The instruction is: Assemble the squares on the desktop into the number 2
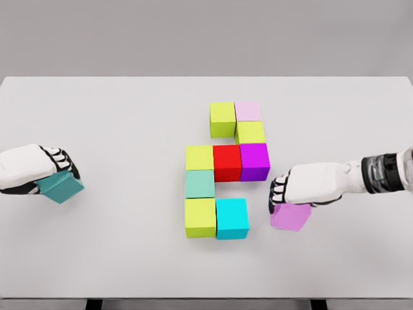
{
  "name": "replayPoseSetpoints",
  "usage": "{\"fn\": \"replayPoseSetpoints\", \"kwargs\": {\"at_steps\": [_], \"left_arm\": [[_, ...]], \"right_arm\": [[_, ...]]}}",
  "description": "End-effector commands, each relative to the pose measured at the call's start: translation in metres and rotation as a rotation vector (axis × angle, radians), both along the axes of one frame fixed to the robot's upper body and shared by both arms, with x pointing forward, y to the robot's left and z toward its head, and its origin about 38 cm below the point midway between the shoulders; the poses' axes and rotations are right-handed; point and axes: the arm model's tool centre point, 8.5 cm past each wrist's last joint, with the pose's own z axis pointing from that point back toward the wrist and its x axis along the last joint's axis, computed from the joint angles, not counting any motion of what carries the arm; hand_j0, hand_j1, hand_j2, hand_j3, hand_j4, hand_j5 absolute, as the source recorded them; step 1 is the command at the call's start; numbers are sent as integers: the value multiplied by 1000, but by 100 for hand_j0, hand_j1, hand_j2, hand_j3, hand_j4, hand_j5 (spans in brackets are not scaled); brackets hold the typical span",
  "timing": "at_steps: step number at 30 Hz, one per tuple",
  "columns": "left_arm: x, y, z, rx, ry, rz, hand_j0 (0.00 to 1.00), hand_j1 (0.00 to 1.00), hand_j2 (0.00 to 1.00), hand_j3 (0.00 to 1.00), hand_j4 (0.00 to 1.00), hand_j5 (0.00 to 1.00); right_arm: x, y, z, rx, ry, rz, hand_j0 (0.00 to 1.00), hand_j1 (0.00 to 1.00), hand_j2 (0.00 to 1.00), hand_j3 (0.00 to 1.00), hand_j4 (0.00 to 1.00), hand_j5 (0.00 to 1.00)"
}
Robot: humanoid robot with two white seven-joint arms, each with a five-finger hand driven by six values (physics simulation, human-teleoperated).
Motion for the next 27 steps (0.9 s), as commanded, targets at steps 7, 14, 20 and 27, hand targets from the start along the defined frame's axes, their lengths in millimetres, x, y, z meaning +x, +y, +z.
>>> {"fn": "replayPoseSetpoints", "kwargs": {"at_steps": [7, 14, 20, 27], "left_arm": [[10, -21, 3, -116, -34, -12, 45, 45, 45, 45, 45, 45], [22, -54, 2, -230, -73, -46, 45, 45, 45, 45, 45, 45], [29, -77, 0, -291, -86, -77, 45, 45, 45, 45, 45, 45], [34, -98, -5, -328, -79, -110, 45, 45, 45, 45, 45, 45]], "right_arm": [[-2, 2, -2, 8, 15, 1, 64, 64, 64, 64, 64, 64], [5, 0, 17, 64, 18, -19, 100, 100, 100, 100, 100, 100], [14, -46, 62, 50, -78, -133, 100, 100, 100, 100, 100, 100], [-13, -135, 86, -161, -93, -306, 100, 100, 100, 100, 100, 100]]}}
